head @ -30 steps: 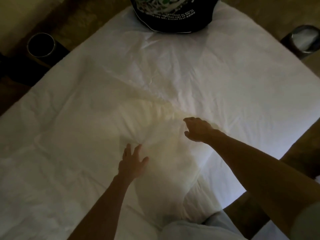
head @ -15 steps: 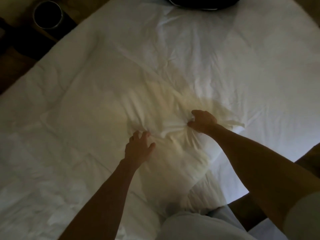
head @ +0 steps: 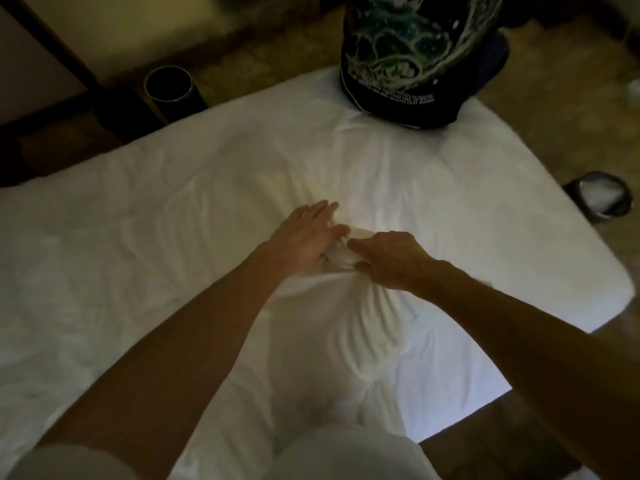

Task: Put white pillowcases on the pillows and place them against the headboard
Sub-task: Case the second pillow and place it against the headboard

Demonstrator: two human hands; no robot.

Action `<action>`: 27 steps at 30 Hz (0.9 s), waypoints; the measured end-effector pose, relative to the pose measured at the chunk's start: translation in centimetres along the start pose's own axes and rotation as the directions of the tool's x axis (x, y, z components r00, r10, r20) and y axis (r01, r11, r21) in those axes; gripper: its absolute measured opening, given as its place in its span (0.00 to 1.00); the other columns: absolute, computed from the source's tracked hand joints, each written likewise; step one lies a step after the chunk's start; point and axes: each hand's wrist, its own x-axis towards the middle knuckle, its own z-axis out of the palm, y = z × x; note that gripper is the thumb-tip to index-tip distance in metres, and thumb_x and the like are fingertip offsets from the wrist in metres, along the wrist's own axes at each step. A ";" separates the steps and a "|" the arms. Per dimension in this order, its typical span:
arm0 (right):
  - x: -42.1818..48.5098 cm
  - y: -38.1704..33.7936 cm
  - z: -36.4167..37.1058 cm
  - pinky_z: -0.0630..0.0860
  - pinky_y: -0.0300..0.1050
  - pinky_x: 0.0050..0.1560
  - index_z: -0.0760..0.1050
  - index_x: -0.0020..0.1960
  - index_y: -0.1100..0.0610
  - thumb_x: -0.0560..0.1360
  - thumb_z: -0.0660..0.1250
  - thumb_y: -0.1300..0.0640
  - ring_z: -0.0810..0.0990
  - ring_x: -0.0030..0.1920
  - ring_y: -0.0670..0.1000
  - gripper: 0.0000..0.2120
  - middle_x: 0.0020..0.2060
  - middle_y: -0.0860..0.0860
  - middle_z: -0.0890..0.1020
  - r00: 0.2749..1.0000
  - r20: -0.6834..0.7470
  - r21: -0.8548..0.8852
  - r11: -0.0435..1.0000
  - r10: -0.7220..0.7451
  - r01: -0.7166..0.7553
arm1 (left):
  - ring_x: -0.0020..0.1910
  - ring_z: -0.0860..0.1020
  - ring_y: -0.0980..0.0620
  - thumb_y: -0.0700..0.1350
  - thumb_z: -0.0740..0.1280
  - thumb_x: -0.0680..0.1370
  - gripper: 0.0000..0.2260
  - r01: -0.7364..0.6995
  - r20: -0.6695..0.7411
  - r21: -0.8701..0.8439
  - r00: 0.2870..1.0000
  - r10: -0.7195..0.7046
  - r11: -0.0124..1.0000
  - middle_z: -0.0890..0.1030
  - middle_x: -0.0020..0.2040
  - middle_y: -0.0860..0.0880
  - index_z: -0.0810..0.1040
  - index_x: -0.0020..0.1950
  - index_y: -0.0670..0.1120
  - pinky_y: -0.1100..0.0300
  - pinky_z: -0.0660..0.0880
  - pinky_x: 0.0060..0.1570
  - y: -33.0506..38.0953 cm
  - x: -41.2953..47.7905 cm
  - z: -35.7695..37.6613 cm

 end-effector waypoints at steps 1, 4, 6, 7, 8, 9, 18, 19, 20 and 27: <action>-0.8 -0.5 -1.3 0.66 0.45 0.40 0.67 0.66 0.51 0.80 0.61 0.49 0.80 0.44 0.56 0.16 0.46 0.52 0.80 0.999 -0.028 -0.045 0.999 -0.025 0.024 | 0.76 0.61 0.45 0.54 0.65 0.77 0.25 -0.014 -0.039 0.034 0.999 0.015 0.999 0.63 0.76 0.44 0.66 0.73 0.56 0.45 0.56 0.75 0.3 -0.5 -1.0; -3.4 -1.6 -4.5 0.66 0.45 0.38 0.68 0.64 0.50 0.80 0.62 0.50 0.78 0.39 0.55 0.13 0.44 0.51 0.80 0.995 -0.086 -0.163 0.986 -0.047 0.032 | 0.66 0.73 0.47 0.57 0.67 0.76 0.21 -0.030 -0.142 0.169 0.988 0.054 0.985 0.77 0.61 0.49 0.71 0.67 0.53 0.38 0.49 0.75 0.9 -2.6 -3.8; -5.5 -2.2 -5.9 0.67 0.45 0.36 0.69 0.61 0.50 0.81 0.62 0.49 0.75 0.35 0.53 0.11 0.40 0.49 0.78 0.993 -0.107 -0.237 0.971 -0.054 0.027 | 0.59 0.76 0.47 0.60 0.66 0.76 0.20 -0.063 -0.231 0.237 0.966 0.119 0.969 0.78 0.53 0.50 0.74 0.64 0.52 0.36 0.49 0.75 1.1 -4.0 -5.4; -6.6 -2.4 -6.4 0.67 0.44 0.35 0.69 0.60 0.50 0.80 0.62 0.48 0.75 0.34 0.52 0.11 0.40 0.49 0.79 0.991 -0.118 -0.268 0.963 -0.059 0.026 | 0.57 0.76 0.47 0.61 0.65 0.76 0.20 -0.076 -0.260 0.266 0.954 0.148 0.961 0.78 0.51 0.50 0.74 0.63 0.52 0.37 0.50 0.75 1.5 -4.7 -6.1; -7.8 -2.6 -6.8 0.68 0.44 0.34 0.70 0.59 0.50 0.80 0.63 0.48 0.77 0.34 0.52 0.10 0.39 0.48 0.79 0.989 -0.131 -0.292 0.956 -0.065 0.024 | 0.56 0.77 0.47 0.62 0.63 0.76 0.21 -0.082 -0.279 0.295 0.945 0.168 0.952 0.78 0.51 0.50 0.74 0.63 0.52 0.37 0.50 0.75 1.9 -5.3 -6.8; -9.1 -2.8 -7.0 0.67 0.44 0.33 0.70 0.59 0.50 0.80 0.63 0.48 0.78 0.35 0.52 0.10 0.39 0.48 0.80 0.987 -0.146 -0.312 0.950 -0.069 0.020 | 0.56 0.76 0.48 0.62 0.63 0.77 0.21 -0.079 -0.293 0.319 0.940 0.178 0.944 0.78 0.51 0.51 0.74 0.64 0.52 0.38 0.50 0.75 2.4 -5.9 -7.4; -19.4 -2.4 -4.4 0.66 0.45 0.41 0.75 0.58 0.50 0.75 0.71 0.52 0.77 0.41 0.52 0.12 0.42 0.49 0.80 0.962 -0.227 -0.432 0.901 -0.152 0.041 | 0.52 0.76 0.49 0.44 0.63 0.79 0.07 -0.002 -0.316 0.315 0.943 0.107 0.949 0.79 0.47 0.52 0.78 0.54 0.54 0.44 0.57 0.74 6.9 -10.6 -7.5; -20.1 -2.4 -3.5 0.65 0.46 0.42 0.76 0.57 0.49 0.74 0.72 0.53 0.76 0.43 0.52 0.12 0.43 0.50 0.79 0.967 -0.210 -0.454 0.890 -0.144 0.034 | 0.49 0.76 0.48 0.44 0.65 0.78 0.06 -0.041 -0.328 0.300 0.934 0.143 0.953 0.79 0.44 0.52 0.78 0.51 0.53 0.46 0.63 0.70 7.6 -10.9 -7.0; -20.9 -2.3 -2.5 0.66 0.46 0.45 0.77 0.57 0.49 0.74 0.71 0.54 0.76 0.45 0.52 0.13 0.45 0.50 0.79 0.974 -0.193 -0.469 0.883 -0.122 0.018 | 0.45 0.76 0.48 0.43 0.67 0.76 0.04 -0.078 -0.342 0.280 0.923 0.176 0.957 0.78 0.41 0.51 0.79 0.48 0.52 0.48 0.68 0.64 8.3 -11.3 -6.4; -22.6 -3.4 3.0 0.71 0.54 0.63 0.65 0.68 0.55 0.72 0.69 0.39 0.76 0.59 0.56 0.32 0.63 0.53 0.76 0.952 -0.207 -0.107 0.962 0.225 -0.251 | 0.36 0.76 0.49 0.39 0.64 0.74 0.05 -0.182 -0.345 0.251 0.901 0.263 0.951 0.77 0.36 0.51 0.76 0.45 0.48 0.54 0.70 0.48 13.4 -14.7 -3.1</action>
